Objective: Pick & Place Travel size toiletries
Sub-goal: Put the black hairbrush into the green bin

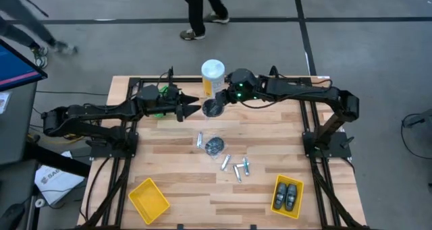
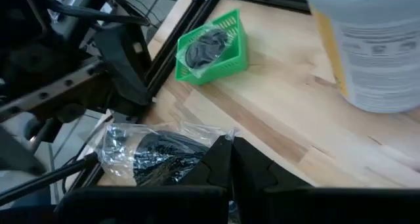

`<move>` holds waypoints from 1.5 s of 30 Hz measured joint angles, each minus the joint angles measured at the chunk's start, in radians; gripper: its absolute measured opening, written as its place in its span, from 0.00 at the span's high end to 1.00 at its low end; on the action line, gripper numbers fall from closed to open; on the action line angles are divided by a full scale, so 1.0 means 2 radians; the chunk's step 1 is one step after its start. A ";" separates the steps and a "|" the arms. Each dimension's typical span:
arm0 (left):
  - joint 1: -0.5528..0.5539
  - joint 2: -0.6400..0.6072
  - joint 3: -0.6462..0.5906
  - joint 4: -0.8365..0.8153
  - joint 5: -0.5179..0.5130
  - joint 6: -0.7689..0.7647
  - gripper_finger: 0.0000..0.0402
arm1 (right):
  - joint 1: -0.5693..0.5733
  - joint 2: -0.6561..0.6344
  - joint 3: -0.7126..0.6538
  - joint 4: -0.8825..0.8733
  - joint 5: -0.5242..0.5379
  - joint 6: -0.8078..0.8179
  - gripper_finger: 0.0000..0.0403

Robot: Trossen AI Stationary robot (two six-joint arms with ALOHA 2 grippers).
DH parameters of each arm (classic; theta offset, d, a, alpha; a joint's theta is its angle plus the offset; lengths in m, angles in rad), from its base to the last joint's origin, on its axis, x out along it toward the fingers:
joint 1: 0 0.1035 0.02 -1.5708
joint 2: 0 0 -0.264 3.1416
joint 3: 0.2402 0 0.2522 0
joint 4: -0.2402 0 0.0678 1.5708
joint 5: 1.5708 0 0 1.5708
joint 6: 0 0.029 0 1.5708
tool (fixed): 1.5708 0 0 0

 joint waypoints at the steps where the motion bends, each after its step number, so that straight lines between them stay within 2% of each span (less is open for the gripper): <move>1: 0.000 0.000 0.000 0.000 -0.002 -0.004 0.16 | 0.000 0.002 0.004 0.000 0.000 0.000 1.00; 8: -0.004 0.000 0.000 0.001 0.001 -0.013 0.16 | 0.003 0.030 0.031 0.002 0.001 -0.008 1.00; 25: -0.021 0.033 0.000 0.002 -0.009 -0.022 0.16 | 0.003 0.031 0.038 0.006 0.007 -0.012 1.00; 28: -0.021 0.038 0.000 0.002 -0.009 -0.031 0.19 | 0.003 0.031 0.038 0.006 0.007 -0.012 1.00; 34: -0.020 0.047 0.000 0.003 -0.009 -0.047 0.34 | 0.005 0.031 0.038 0.006 0.007 -0.011 1.00; 45: -0.020 0.048 0.000 0.004 -0.024 -0.066 0.77 | 0.006 0.031 0.038 0.010 0.007 -0.011 1.00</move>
